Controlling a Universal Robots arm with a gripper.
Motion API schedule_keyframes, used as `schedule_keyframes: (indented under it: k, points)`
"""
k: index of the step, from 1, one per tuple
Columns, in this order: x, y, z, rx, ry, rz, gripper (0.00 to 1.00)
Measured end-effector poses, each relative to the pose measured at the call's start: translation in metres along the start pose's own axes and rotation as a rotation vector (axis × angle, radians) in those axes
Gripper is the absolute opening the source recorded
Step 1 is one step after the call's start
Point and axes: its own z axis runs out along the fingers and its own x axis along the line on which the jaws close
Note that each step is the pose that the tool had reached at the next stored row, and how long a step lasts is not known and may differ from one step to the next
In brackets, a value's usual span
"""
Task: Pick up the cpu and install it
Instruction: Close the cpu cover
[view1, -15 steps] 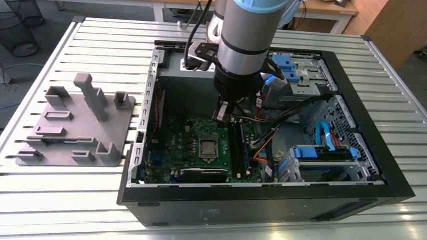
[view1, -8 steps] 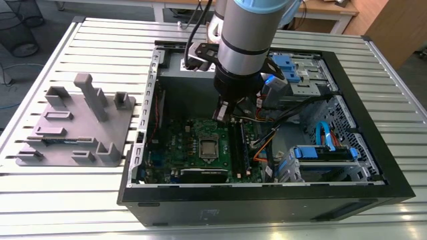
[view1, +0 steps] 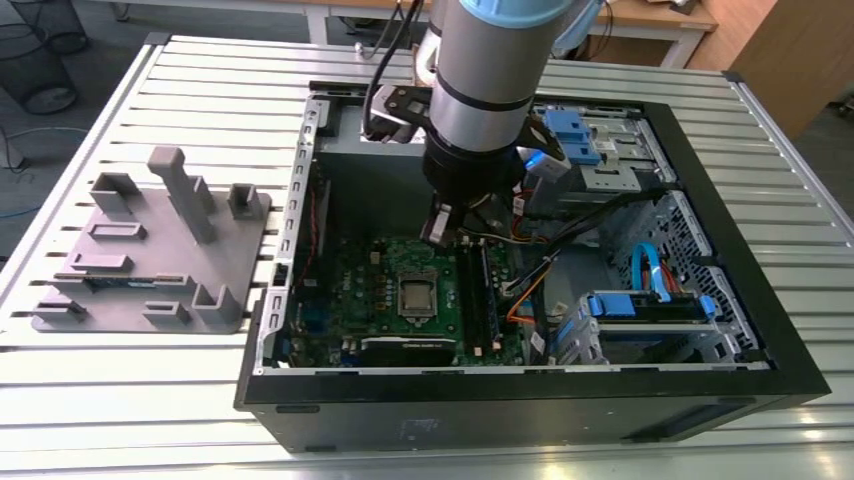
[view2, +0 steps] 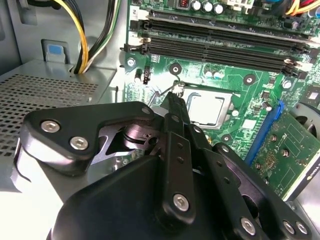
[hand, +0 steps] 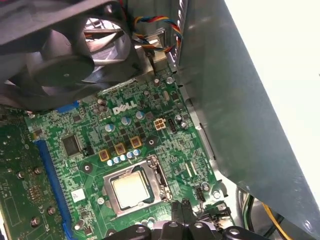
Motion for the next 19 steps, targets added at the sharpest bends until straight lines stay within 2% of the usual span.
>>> schedule_keyframes:
  k: [4,13,19]
  points:
    - [0.0051,0.001,0.0,0.0001,-0.0002,-0.003,0.11]
    - [0.0234,0.0006,-0.0002,0.0008,-0.0001,-0.01,0.11]
    - [0.0346,0.0053,-0.0001,0.0034,-0.0011,-0.014,0.11]
